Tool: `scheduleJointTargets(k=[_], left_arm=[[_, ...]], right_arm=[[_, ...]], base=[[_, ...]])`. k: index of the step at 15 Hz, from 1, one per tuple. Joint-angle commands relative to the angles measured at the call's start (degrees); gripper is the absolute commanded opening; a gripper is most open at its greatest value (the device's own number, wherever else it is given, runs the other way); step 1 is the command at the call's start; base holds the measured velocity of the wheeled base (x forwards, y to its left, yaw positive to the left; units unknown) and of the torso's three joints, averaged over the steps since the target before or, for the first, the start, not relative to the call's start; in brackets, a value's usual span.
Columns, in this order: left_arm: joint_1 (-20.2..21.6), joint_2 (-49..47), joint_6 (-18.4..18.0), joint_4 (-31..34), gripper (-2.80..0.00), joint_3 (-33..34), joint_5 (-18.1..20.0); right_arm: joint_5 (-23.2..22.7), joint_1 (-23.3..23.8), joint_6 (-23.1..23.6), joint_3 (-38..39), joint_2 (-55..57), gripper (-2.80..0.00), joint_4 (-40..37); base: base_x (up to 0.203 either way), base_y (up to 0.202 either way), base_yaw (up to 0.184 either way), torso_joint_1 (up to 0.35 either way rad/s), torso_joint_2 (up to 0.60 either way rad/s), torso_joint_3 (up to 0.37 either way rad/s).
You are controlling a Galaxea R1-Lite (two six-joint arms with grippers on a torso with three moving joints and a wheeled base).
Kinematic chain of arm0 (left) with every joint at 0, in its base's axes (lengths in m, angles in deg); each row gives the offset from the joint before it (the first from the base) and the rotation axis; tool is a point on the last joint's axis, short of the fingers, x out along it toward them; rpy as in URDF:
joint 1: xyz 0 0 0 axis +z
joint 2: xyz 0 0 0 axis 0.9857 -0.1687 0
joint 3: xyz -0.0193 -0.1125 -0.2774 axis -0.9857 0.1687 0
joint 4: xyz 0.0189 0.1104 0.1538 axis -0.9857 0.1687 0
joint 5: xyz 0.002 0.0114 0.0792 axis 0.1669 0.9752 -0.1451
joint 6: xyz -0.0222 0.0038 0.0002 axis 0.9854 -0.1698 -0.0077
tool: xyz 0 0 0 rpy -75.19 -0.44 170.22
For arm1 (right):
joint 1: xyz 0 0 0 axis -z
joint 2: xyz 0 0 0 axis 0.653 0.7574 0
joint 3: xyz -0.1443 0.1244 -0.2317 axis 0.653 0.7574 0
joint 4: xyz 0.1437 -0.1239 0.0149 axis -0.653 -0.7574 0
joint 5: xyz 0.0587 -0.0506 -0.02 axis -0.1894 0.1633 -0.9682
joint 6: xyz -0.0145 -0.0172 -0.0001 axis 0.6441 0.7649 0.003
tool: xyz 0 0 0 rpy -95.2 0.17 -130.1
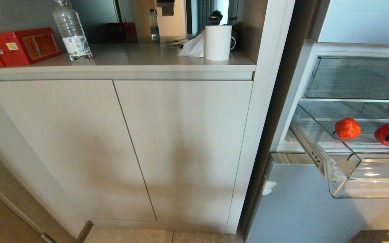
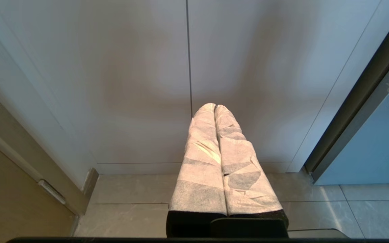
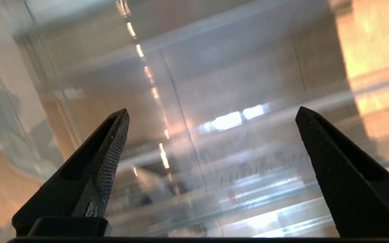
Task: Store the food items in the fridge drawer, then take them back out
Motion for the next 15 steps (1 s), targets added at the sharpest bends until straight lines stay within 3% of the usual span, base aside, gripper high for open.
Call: scheduleJointTargets(k=[1, 6, 15], left_arm=[[0.0, 0.0, 0.0, 0.0, -2.8, -0.1, 0.0], [0.0, 0.0, 0.0, 0.0, -2.8, -0.1, 0.0], [0.0, 0.0, 0.0, 0.0, -2.8, 0.0, 0.0]], right_arm=[[-1.4, -0.5, -0.2, 0.1, 2.0, 0.0, 3.9], [-3.7, -2.0, -1.0, -0.1, 12.5, 0.0, 20.2], [-9.6, -3.6, -0.6, -7.1, 22.6, 0.0, 27.7]], base=[[0.0, 0.0, 0.0, 0.0, 0.0, 0.0], [0.0, 0.0, 0.0, 0.0, 0.0, 0.0], [0.0, 0.0, 0.0, 0.0, 0.0, 0.0]])
